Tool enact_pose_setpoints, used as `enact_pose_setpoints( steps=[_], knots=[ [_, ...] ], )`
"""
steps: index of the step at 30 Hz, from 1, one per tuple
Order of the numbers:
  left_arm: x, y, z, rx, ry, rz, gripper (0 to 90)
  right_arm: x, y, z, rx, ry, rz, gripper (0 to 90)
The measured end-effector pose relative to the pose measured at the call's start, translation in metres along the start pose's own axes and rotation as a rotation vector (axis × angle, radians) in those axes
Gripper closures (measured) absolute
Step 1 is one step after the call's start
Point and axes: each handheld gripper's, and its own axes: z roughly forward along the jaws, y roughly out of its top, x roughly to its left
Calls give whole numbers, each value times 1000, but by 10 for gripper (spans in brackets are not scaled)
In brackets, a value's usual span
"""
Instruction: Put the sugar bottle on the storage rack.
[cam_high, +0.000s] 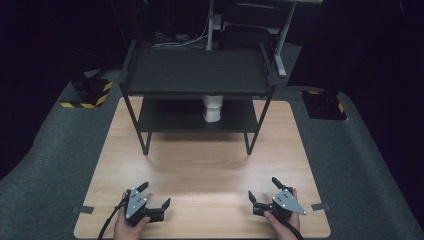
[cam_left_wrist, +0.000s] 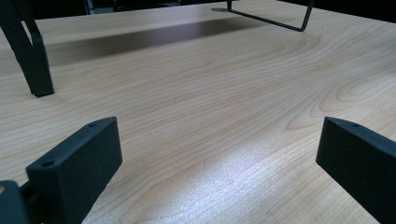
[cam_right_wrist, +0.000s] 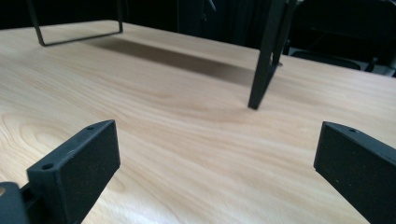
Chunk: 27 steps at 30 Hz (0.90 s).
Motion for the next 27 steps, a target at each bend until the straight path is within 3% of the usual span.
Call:
enact_pose_setpoints(
  steps=[9, 11, 27],
  knots=[
    [1, 1, 1, 8, -3, 0, 5, -3, -2, -3, 44, 4, -2, 5],
    [1, 2, 1, 9, -4, 0, 5, -4, 0, -2, 58, 10, 19, 5],
    [-1, 2, 1, 9, 3, 7, 5, -9, -1, -2, 54, 32, 32, 5]
  ],
)
